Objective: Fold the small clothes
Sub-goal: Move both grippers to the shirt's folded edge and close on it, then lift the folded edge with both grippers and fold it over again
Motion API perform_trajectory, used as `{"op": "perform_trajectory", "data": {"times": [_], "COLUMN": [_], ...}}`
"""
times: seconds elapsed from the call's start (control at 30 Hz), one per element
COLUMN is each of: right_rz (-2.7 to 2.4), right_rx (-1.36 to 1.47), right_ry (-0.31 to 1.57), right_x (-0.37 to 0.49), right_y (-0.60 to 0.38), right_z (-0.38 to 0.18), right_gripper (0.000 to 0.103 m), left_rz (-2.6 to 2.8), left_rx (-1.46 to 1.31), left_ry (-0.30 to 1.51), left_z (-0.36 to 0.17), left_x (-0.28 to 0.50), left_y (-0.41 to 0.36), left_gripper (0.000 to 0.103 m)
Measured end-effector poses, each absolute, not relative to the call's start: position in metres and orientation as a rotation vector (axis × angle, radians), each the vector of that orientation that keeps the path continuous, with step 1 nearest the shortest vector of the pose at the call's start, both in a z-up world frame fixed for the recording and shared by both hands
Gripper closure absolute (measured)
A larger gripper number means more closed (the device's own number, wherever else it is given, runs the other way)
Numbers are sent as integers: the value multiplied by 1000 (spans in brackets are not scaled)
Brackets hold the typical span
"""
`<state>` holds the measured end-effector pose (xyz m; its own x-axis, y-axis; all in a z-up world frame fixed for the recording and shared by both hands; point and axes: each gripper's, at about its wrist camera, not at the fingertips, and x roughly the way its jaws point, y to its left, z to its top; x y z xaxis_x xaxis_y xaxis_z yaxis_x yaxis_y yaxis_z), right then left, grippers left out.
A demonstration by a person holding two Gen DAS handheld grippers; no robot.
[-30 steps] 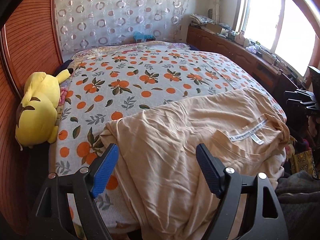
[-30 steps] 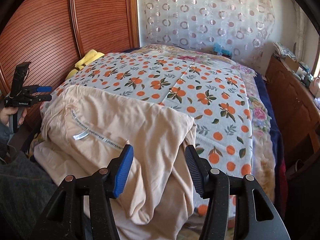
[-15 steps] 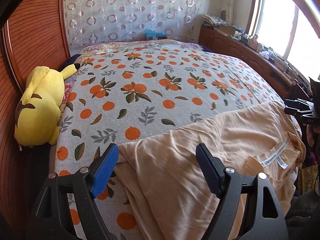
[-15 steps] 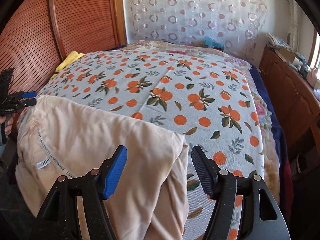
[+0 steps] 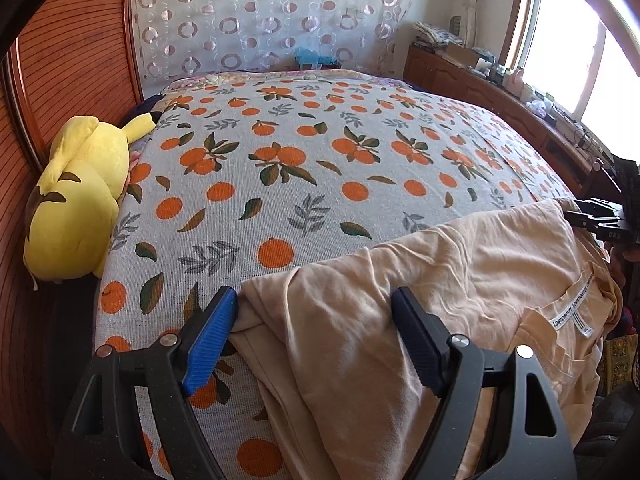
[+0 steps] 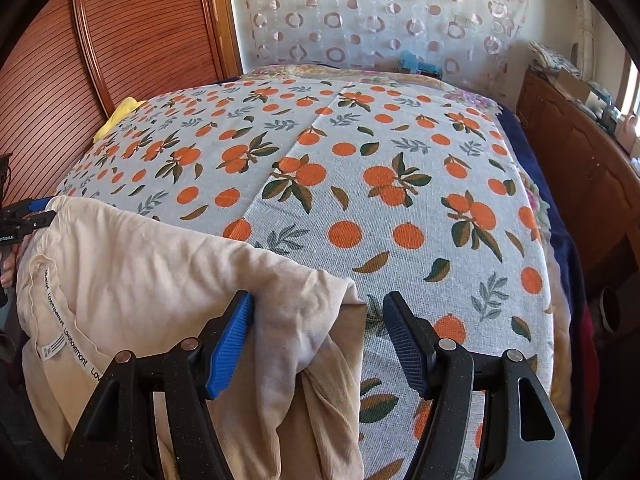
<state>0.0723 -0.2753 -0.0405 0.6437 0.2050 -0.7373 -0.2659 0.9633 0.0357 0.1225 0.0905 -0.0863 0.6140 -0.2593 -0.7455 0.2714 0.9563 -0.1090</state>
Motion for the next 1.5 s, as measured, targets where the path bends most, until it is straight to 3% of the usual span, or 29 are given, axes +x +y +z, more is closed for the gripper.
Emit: {"op": "perform_trajectory", "data": {"times": [0.13, 0.3, 0.37, 0.47, 0.6, 0.9, 0.93, 1.0, 1.07, 1.13, 1.3, 1.5], "right_rz": [265, 273, 283, 300, 307, 312, 312, 323, 338, 333, 305, 280], "right_rx": [-90, -118, -122, -129, -138, -135, -135, -130, -128, -139, -123, -81], "right_ry": [817, 803, 800, 798, 797, 786, 784, 780, 777, 767, 711, 599], "right_x": [68, 61, 60, 58, 56, 54, 54, 52, 48, 45, 32, 1], "right_y": [-272, -267, -265, -261, -258, -259, -259, -258, -256, -253, -255, -264], "right_z": [-42, -44, -44, -45, -45, -47, -47, -47, -48, -48, -45, -14], "right_gripper": [33, 34, 41, 53, 61, 62, 62, 79, 85, 87, 90, 90], "left_rz": [-309, -293, -289, -295, -287, -244, -244, -288, -319, -343, -376, -427], "left_rx": [11, -4, -31, -77, -53, 56, 57, 60, 63, 55, 51, 4], "left_ry": [847, 833, 827, 823, 822, 811, 812, 806, 808, 820, 816, 673], "left_z": [-86, -86, -85, -85, -86, -90, -90, -88, -88, -87, -79, -24], "left_x": [121, 120, 121, 124, 124, 127, 127, 123, 119, 117, 104, 69], "left_y": [92, 97, 102, 109, 106, 98, 97, 94, 89, 86, 80, 79], "left_gripper": [25, 38, 45, 47, 47, 37, 39, 57, 78, 85, 92, 93]}}
